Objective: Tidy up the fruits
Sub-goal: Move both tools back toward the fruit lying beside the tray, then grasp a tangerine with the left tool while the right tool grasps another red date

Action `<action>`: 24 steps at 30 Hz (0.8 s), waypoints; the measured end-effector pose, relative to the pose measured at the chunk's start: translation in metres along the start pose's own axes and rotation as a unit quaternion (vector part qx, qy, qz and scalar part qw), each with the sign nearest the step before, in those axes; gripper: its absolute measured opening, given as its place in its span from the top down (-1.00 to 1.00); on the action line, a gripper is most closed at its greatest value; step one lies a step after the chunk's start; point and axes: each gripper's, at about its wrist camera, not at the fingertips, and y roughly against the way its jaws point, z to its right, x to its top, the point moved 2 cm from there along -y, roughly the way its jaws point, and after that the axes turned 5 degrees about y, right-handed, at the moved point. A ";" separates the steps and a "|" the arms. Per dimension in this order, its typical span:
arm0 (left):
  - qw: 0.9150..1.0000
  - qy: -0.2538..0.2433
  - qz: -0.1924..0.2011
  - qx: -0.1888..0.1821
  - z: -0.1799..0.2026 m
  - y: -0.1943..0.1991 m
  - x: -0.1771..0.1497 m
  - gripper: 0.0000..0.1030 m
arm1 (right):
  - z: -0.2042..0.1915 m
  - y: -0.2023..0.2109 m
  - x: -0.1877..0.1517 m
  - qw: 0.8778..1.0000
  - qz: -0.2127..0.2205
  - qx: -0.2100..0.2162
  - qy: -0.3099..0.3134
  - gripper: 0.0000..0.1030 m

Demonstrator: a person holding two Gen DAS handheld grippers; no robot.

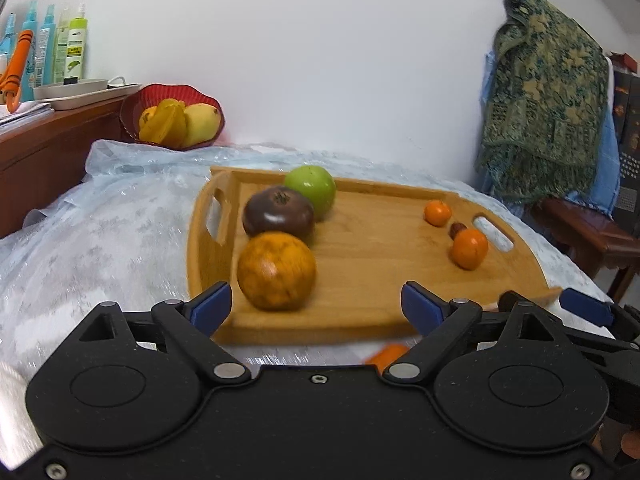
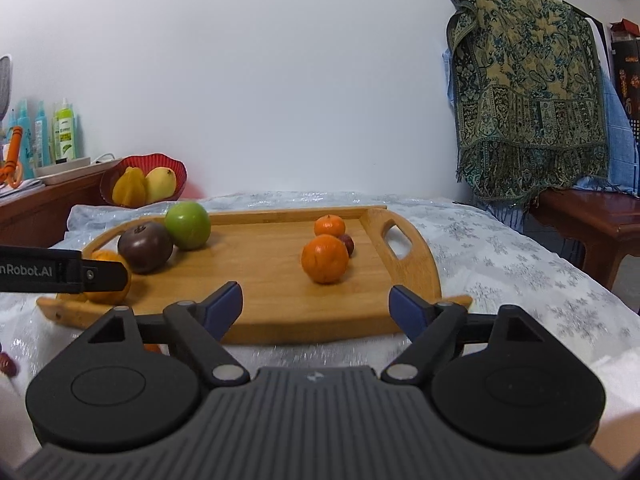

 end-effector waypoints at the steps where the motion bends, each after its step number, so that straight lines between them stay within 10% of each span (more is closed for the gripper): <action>1: 1.000 -0.003 -0.003 -0.003 0.002 0.001 -0.003 -0.78 | -0.001 0.004 -0.002 1.000 0.006 -0.007 0.001 -0.76; 15: 0.999 -0.019 -0.026 0.002 0.007 0.009 -0.031 -0.78 | -0.004 0.025 -0.022 1.000 -0.007 -0.019 -0.015 -0.87; 24: 0.998 -0.031 -0.036 -0.030 0.015 0.010 -0.037 -0.13 | -0.009 0.031 -0.036 1.000 -0.028 -0.001 -0.006 -0.47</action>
